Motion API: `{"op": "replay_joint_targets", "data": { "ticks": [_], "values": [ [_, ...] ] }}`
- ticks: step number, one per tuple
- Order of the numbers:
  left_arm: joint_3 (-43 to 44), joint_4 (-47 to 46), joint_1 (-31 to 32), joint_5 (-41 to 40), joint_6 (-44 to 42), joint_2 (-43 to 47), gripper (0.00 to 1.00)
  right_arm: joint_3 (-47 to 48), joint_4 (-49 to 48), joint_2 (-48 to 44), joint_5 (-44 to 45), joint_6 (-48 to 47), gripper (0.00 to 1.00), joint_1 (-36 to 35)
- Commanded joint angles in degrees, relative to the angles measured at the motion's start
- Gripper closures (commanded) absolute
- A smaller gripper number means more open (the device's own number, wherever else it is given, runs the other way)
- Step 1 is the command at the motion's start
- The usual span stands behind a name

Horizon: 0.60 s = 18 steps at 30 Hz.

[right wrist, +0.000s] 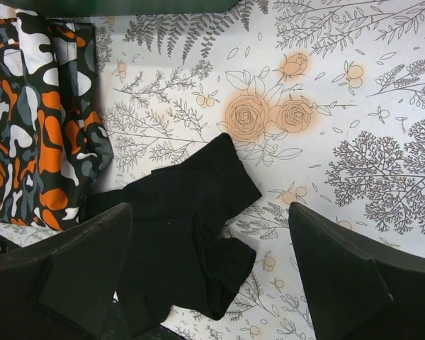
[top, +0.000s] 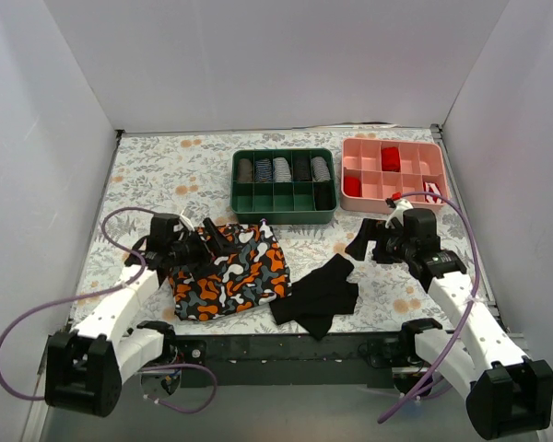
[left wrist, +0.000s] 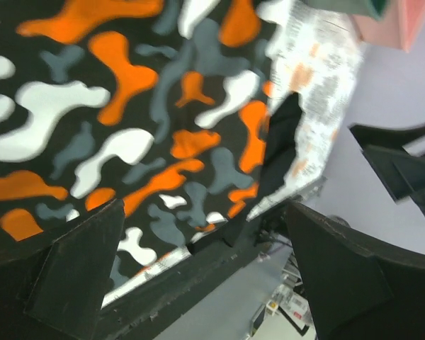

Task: Roll the underwear
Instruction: Pick up the underwear from the corner of the board.

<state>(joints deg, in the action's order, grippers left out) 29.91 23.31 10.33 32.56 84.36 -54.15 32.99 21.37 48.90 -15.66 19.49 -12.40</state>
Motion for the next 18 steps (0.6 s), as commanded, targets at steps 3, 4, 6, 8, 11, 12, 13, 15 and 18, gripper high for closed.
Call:
{"op": "replay_joint_targets", "data": {
  "ticks": [3,4,6,8,11,12,13,15,18],
  "values": [
    [6.55,-6.08,1.54,-7.59,-2.00,-12.63,0.02,1.81,0.26,1.98,-1.21,-0.94,0.01,0.10],
    [7.52,-6.61,1.97,-9.77,-3.22,-15.00,0.02,1.90,0.26,2.59,-1.39,-1.03,0.01,0.19],
    [7.53,-9.67,2.33,-11.54,-3.85,-17.29,0.02,2.16,-0.09,3.30,-1.74,-1.03,0.02,0.10],
    [7.18,-12.14,2.77,-13.91,-4.20,-20.72,0.02,2.34,-0.36,4.53,-2.18,-1.03,0.02,0.10],
    [6.92,-12.50,3.21,-17.34,-3.24,-25.47,0.02,3.13,-0.27,6.55,-2.27,-1.29,0.01,0.10],
    [6.65,-12.93,3.56,-18.13,-3.15,-26.44,0.02,3.39,-0.27,6.99,-2.18,-1.38,0.01,0.10],
    [6.13,-13.72,4.08,-20.75,-2.88,-27.23,0.02,3.57,-0.45,7.78,-2.18,-1.47,0.01,0.10],
    [6.12,-13.38,4.35,-22.53,-2.62,-29.25,0.02,3.92,-0.71,8.92,-2.44,-1.38,0.01,0.10],
    [7.26,-10.40,4.35,-31.40,-2.53,-30.93,0.02,4.97,-0.80,10.77,-3.15,-1.56,0.01,0.10]
  ]
}}
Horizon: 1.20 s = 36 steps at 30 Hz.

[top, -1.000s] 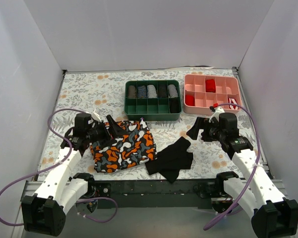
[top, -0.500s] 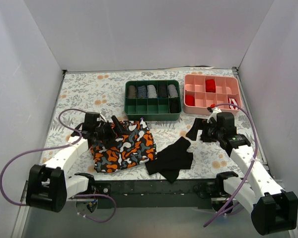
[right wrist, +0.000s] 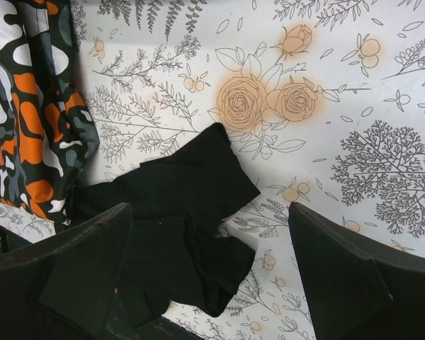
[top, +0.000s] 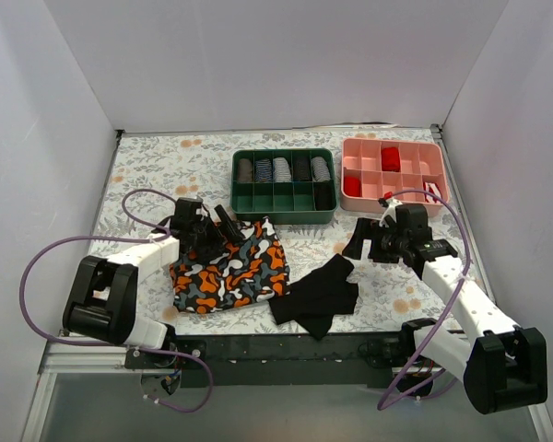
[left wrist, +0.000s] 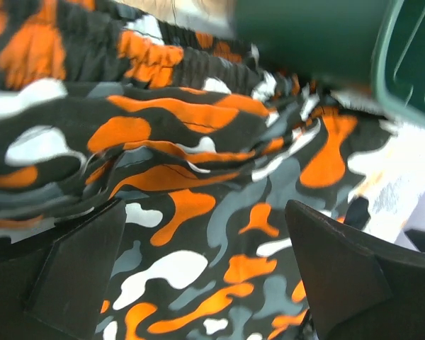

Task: Roll the underwear
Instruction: Pick up the underwear from the corner of the board.

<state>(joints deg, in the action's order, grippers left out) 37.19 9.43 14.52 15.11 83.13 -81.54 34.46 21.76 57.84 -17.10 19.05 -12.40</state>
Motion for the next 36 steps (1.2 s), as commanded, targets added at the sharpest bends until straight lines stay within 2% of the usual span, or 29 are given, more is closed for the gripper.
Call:
{"op": "replay_joint_targets", "data": {
  "ticks": [1,2,6,11,19,24,30,36],
  "values": [
    [0.08,4.88,0.15,-14.75,-1.05,-3.63,0.02,3.69,-1.02,2.01,-1.71,-1.29,0.01,0.10],
    [0.69,5.76,0.15,-18.59,-0.70,-3.89,0.02,3.77,-0.93,2.27,-1.62,-1.56,0.01,0.10],
    [1.65,9.81,0.07,-25.63,0.71,-4.07,0.02,3.86,-0.49,2.80,-0.83,-2.26,0.01,0.10],
    [3.41,14.03,-1.42,-31.02,1.42,-5.65,0.02,3.16,-0.05,2.62,-0.30,-2.87,0.01,0.10],
    [4.91,13.07,-12.05,-29.18,-0.69,-8.72,0.02,2.63,0.83,2.01,0.49,-4.63,0.01,0.10],
    [10.61,12.45,-17.94,-29.26,-4.29,-12.32,0.02,3.24,1.44,2.27,0.40,-5.07,0.01,0.19],
    [21.67,12.01,-21.02,-29.44,-8.33,-21.71,0.02,4.39,1.18,3.15,-0.91,-4.02,0.01,0.10],
    [26.09,9.91,-23.93,-27.16,-11.94,-26.13,0.02,4.83,1.09,3.42,-2.32,-3.40,0.02,0.10]
  ]
}}
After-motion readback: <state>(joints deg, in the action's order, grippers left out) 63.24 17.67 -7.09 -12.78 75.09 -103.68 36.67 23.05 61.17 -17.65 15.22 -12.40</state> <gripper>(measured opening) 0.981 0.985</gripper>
